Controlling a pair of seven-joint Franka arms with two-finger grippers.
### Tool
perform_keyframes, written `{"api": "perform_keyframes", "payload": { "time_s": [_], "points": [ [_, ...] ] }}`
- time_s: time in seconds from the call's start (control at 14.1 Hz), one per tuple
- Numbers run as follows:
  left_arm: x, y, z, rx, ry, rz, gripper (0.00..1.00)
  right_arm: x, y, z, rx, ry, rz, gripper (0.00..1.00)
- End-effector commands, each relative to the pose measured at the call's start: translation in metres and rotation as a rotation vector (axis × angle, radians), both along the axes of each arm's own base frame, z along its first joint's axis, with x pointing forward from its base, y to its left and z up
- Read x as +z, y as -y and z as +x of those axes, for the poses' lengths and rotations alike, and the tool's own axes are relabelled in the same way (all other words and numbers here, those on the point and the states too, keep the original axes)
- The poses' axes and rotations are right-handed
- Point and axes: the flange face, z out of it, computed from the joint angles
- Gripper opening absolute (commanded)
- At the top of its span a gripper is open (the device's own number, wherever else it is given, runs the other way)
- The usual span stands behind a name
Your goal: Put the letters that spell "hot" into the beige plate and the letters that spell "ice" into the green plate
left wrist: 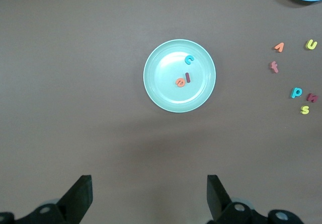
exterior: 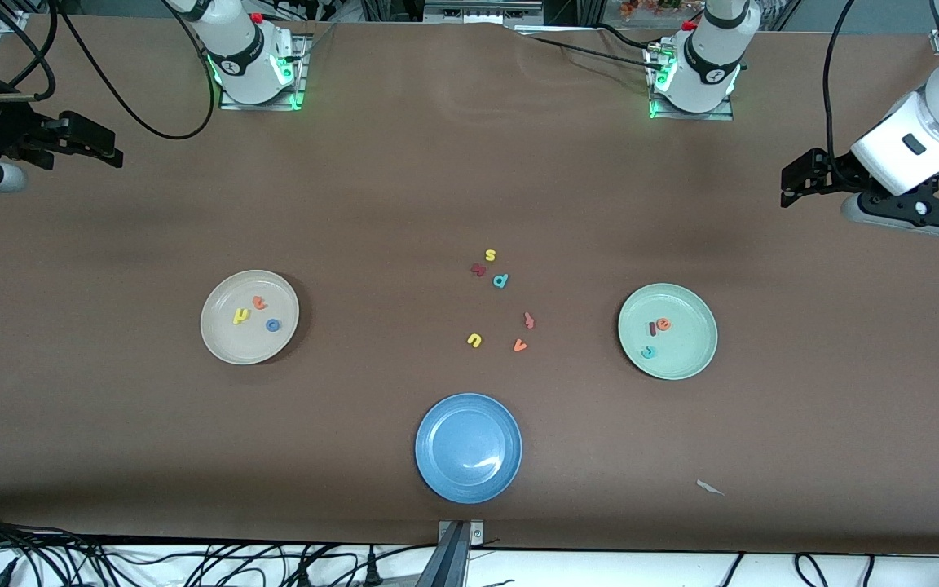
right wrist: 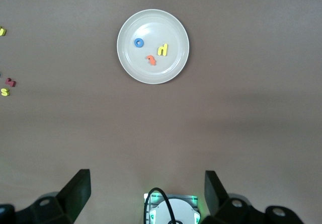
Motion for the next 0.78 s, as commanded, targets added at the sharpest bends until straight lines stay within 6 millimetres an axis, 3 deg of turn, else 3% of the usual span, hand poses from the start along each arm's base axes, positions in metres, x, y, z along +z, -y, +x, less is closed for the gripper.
{"api": "perform_keyframes", "payload": {
  "time_s": [0.0, 0.35, 0.57, 0.71],
  "points": [
    [0.01, -0.004, -0.004, -0.016, 0.003, 0.004, 1.0, -0.009, -0.003, 0.003, 0.013, -0.005, -0.018, 1.0],
    [0.011, -0.014, -0.003, 0.004, 0.008, 0.008, 1.0, -0.01, -0.002, 0.003, 0.025, -0.005, -0.016, 1.0],
    [0.01, -0.037, 0.0, 0.033, 0.005, -0.005, 1.0, -0.01, -0.002, 0.004, 0.028, 0.0, -0.012, 1.0],
    [0.003, -0.026, 0.003, 0.027, -0.007, 0.001, 1.0, -0.01, -0.003, 0.005, 0.028, 0.001, -0.012, 1.0]
  ]
}}
